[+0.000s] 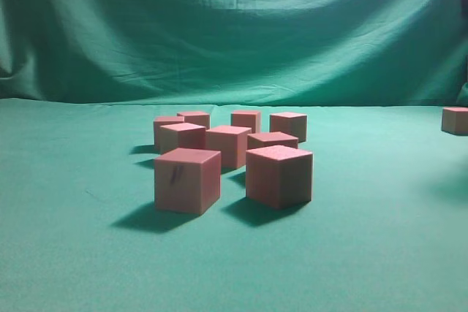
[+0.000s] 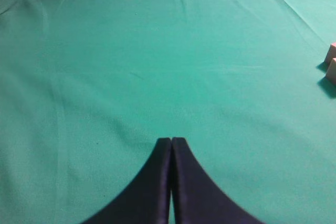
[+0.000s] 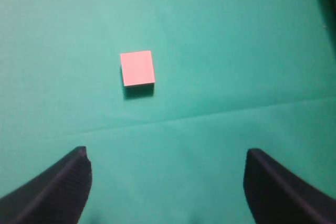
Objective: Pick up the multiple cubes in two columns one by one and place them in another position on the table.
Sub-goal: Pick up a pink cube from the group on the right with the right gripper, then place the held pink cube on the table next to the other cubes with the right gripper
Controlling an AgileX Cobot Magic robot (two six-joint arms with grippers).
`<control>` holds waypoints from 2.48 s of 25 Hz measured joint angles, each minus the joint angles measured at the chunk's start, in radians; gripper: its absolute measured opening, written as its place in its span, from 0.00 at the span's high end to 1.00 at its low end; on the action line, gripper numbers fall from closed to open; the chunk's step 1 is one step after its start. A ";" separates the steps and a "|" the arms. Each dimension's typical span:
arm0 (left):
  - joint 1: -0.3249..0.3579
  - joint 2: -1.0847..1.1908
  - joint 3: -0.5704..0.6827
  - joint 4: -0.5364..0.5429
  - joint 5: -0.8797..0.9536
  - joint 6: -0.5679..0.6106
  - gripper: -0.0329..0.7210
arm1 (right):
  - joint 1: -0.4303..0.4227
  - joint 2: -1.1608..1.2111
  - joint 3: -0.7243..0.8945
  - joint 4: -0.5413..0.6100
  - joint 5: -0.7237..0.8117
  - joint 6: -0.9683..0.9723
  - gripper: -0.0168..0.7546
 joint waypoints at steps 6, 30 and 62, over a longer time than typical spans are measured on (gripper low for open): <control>0.000 0.000 0.000 0.000 0.000 0.000 0.96 | 0.000 0.108 0.000 0.006 -0.129 -0.025 0.27; 0.000 0.000 0.000 0.000 0.000 0.000 0.96 | 0.000 0.358 -0.006 -0.004 -0.356 -0.038 0.27; 0.000 0.000 0.000 0.000 0.000 0.000 0.96 | 0.304 -0.244 -0.010 0.073 -0.073 -0.038 0.64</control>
